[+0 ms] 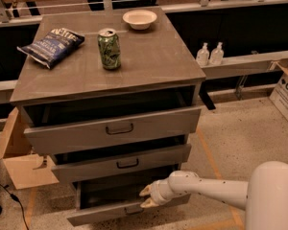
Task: Open bottom drawer
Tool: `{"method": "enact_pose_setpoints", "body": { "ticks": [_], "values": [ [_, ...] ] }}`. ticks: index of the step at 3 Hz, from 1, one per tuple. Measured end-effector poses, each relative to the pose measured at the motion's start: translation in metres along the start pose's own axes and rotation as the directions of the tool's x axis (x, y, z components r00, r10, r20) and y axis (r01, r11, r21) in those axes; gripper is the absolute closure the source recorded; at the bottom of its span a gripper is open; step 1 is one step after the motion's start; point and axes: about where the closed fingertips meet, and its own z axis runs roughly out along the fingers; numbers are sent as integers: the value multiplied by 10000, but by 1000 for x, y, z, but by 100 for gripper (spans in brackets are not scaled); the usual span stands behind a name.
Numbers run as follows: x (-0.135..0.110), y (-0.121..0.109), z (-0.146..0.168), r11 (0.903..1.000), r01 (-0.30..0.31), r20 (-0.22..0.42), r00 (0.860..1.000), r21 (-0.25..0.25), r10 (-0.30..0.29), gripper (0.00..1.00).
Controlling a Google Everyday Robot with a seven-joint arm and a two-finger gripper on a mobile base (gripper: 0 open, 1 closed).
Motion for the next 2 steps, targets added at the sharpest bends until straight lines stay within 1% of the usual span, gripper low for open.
{"method": "enact_pose_setpoints", "body": {
  "ticks": [1,2],
  "values": [
    [-1,-9,-2,9995,-44,-178,9998,325,49,87],
    [4,-23,2,9963,114,-457,9989,846,-76,100]
  ]
}}
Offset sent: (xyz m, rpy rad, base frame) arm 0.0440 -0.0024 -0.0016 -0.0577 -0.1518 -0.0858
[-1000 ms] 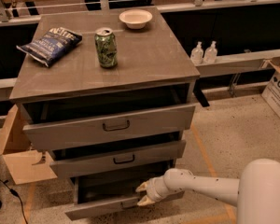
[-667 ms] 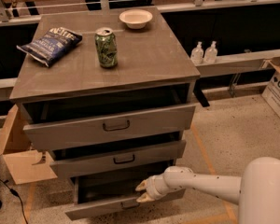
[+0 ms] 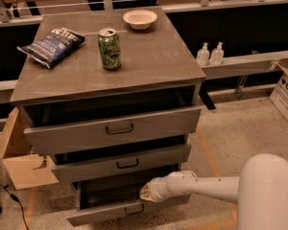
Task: Open bottom drawer
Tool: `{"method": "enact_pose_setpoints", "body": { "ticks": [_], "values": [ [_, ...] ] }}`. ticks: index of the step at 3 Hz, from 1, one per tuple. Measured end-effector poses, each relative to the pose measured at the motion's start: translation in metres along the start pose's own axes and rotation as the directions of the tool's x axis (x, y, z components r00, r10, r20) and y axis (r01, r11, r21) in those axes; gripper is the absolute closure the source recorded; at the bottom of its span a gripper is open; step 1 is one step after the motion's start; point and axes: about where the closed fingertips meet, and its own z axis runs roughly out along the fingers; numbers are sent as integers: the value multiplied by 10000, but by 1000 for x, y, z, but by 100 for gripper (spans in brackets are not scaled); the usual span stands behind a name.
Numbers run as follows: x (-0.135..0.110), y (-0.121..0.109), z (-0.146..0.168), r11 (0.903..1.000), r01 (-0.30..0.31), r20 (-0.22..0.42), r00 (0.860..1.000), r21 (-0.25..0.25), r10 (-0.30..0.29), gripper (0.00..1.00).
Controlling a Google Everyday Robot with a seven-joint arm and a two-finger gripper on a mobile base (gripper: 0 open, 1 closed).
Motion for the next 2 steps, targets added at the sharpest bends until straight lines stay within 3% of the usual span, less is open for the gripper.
{"method": "enact_pose_setpoints", "body": {
  "ticks": [2],
  "values": [
    [29,-23,19,9936,791,-902,9933,806,-718,100]
  ]
}}
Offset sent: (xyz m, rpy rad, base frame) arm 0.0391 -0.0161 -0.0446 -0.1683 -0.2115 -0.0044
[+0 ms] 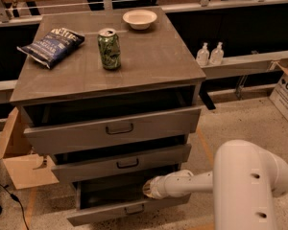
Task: Open bottom drawer
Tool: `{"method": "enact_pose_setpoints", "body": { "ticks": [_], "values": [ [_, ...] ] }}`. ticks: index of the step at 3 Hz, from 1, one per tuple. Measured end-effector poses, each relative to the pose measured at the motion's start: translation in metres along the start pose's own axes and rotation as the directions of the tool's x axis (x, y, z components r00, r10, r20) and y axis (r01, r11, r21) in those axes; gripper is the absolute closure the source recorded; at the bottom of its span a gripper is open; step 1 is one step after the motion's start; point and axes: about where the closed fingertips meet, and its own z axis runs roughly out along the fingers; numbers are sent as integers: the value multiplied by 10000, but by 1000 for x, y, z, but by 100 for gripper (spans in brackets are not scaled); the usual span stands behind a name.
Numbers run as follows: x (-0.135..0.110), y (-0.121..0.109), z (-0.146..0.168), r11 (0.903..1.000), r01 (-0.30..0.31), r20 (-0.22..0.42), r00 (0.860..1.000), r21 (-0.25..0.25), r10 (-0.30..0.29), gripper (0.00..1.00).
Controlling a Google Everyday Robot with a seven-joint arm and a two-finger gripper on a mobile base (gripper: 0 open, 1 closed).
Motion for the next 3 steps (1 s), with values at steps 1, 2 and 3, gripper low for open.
{"method": "enact_pose_setpoints", "body": {
  "ticks": [1,2,3],
  "values": [
    [26,-10,8,9980,506,-591,9971,370,-483,100],
    [43,-10,22,9931,959,-1264,9882,678,-868,100],
    [42,3,34,9930,985,-1498,9848,657,-877,100]
  ]
}}
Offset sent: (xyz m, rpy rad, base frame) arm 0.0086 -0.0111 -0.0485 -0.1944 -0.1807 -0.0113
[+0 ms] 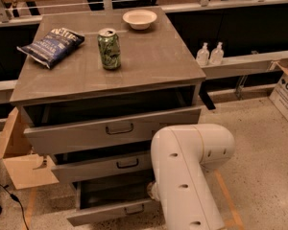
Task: Open bottom drawer
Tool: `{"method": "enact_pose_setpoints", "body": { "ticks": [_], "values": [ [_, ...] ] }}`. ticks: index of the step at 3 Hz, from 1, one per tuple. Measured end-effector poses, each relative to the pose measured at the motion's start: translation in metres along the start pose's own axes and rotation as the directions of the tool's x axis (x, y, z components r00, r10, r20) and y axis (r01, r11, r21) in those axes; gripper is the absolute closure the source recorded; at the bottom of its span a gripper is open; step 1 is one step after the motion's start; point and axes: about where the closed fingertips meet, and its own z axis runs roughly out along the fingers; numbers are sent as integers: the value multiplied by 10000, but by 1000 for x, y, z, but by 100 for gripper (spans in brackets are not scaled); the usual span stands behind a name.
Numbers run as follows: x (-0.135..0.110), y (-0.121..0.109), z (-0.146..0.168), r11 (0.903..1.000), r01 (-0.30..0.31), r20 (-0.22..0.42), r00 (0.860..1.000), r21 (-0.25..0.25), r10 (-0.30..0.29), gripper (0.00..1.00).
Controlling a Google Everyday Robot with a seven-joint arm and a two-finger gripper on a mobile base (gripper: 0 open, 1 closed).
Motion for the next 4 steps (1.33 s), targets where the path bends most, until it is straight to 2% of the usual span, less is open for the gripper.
{"method": "enact_pose_setpoints", "body": {
  "ticks": [1,2,3,4],
  "values": [
    [-6,18,6,9996,-37,-116,9999,-274,34,100],
    [-8,22,6,9994,-53,-122,9999,-331,49,100],
    [-14,32,-1,9955,-174,-110,9998,-927,164,100],
    [-27,55,-15,9771,-536,-92,9986,-2061,529,100]
  ]
}}
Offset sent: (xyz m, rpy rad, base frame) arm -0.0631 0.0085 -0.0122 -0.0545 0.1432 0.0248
